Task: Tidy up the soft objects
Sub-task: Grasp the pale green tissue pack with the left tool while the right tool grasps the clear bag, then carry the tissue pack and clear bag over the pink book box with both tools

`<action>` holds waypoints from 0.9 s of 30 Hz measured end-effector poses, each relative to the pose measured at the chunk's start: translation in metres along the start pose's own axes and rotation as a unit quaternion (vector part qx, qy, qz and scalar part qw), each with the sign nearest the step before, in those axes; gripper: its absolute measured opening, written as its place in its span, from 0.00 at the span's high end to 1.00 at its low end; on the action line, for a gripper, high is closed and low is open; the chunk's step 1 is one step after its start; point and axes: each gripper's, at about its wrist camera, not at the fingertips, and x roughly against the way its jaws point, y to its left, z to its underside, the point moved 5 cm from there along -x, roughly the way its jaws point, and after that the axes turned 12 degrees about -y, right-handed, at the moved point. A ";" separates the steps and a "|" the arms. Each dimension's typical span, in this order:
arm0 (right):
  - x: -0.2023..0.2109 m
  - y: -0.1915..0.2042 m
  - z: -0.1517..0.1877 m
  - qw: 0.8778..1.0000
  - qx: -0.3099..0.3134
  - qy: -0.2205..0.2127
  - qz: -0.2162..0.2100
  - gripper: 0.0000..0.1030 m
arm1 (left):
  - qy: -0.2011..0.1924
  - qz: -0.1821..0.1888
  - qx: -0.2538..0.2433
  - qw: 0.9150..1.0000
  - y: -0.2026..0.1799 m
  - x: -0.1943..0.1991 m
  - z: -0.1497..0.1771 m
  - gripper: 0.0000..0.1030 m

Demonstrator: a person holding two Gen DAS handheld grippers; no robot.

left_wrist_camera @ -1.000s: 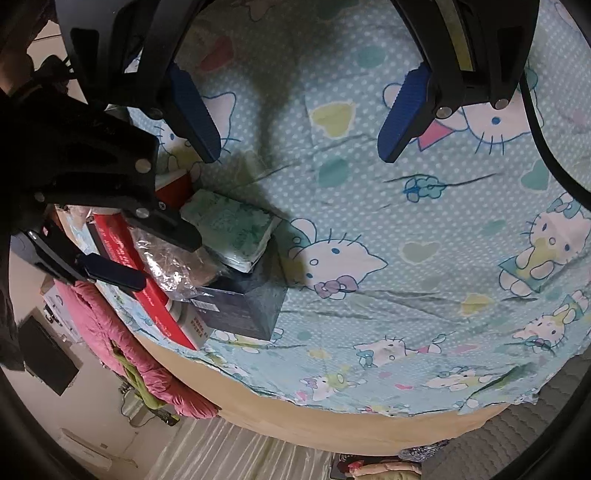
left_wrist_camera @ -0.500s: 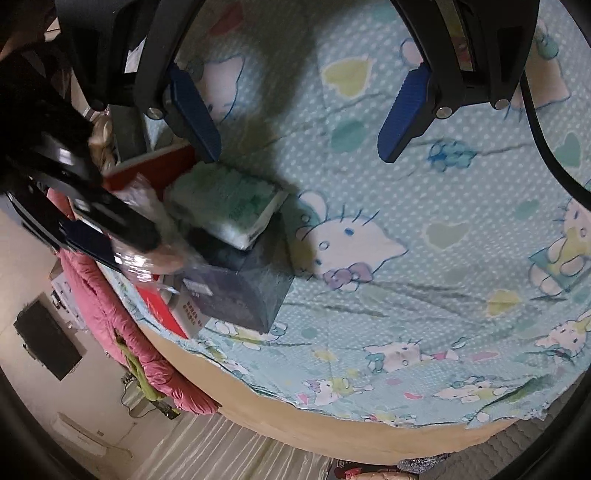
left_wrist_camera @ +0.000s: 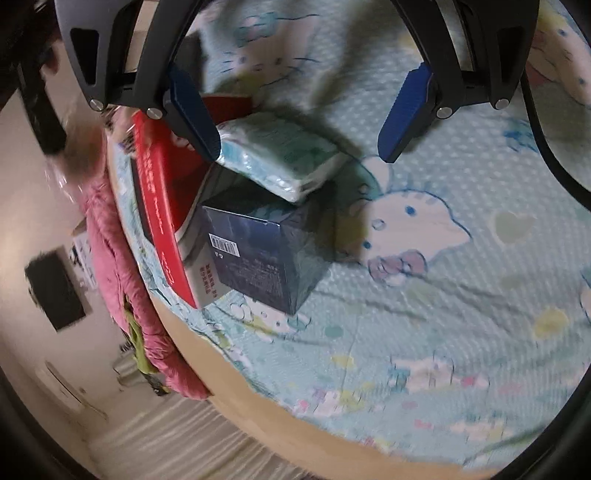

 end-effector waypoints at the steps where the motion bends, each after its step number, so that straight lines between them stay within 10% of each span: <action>1: 0.002 -0.002 -0.001 1.000 -0.005 -0.003 0.000 0.63 | 0.005 0.004 0.014 1.000 -0.001 -0.005 0.000 0.16; 13: 0.015 -0.016 -0.001 0.999 -0.029 -0.023 -0.006 0.63 | 0.045 -0.061 0.104 0.992 0.005 -0.041 0.001 0.32; 27: 0.032 -0.017 -0.005 0.998 -0.045 -0.041 -0.010 0.64 | 0.001 -0.061 0.054 0.997 -0.008 0.000 0.015 0.51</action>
